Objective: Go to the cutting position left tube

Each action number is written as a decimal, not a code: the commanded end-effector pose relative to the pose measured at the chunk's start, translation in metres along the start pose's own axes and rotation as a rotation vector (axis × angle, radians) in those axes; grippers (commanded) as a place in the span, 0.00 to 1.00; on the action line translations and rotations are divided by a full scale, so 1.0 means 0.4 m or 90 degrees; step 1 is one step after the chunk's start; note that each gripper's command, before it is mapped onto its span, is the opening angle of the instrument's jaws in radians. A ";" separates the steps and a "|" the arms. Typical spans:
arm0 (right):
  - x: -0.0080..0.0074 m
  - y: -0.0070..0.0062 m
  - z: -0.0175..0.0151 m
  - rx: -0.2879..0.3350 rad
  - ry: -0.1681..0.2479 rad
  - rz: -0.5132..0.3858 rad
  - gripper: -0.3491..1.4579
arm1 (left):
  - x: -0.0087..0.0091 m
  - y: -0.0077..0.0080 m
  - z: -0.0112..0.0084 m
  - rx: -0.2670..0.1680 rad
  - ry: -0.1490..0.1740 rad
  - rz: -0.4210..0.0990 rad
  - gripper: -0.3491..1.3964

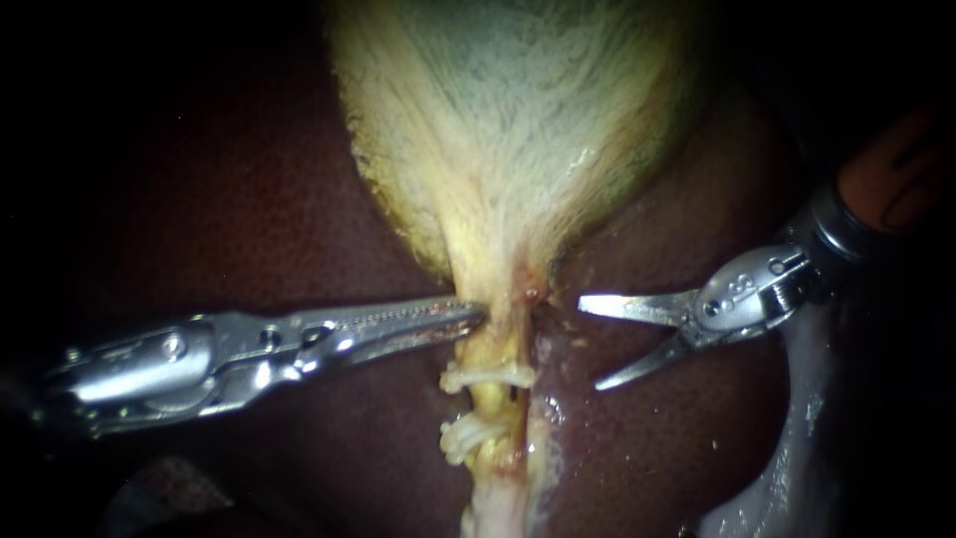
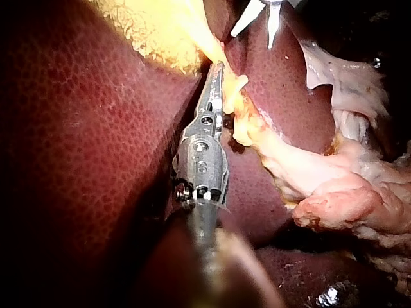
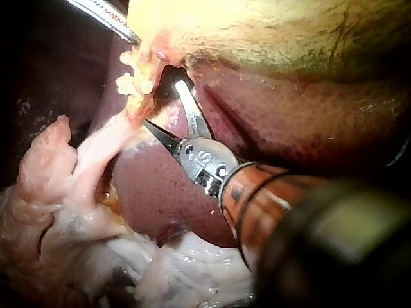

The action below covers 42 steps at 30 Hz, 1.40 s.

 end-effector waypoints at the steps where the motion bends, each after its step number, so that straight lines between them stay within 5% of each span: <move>1: 0.0001 -0.0013 0.0007 0.011 0.007 -0.005 0.99 | -0.0014 0.0011 -0.0013 0.003 0.001 -0.002 0.18; 8: 0.0021 -0.0117 0.0104 0.074 0.042 0.043 0.99 | -0.0098 0.0086 -0.0087 -0.019 -0.004 -0.019 0.18; 17: -0.0015 -0.0207 0.0272 0.125 0.024 0.068 0.98 | -0.0108 0.0087 -0.0106 -0.023 -0.006 -0.025 0.18; 29: -0.0097 -0.0163 0.0285 0.099 -0.038 0.060 0.96 | -0.0125 0.0051 -0.0130 -0.026 -0.007 -0.026 0.18; 42: -0.0081 -0.0142 0.0322 0.087 -0.041 0.066 0.95 | -0.0130 0.0021 -0.0133 -0.024 -0.010 -0.022 0.18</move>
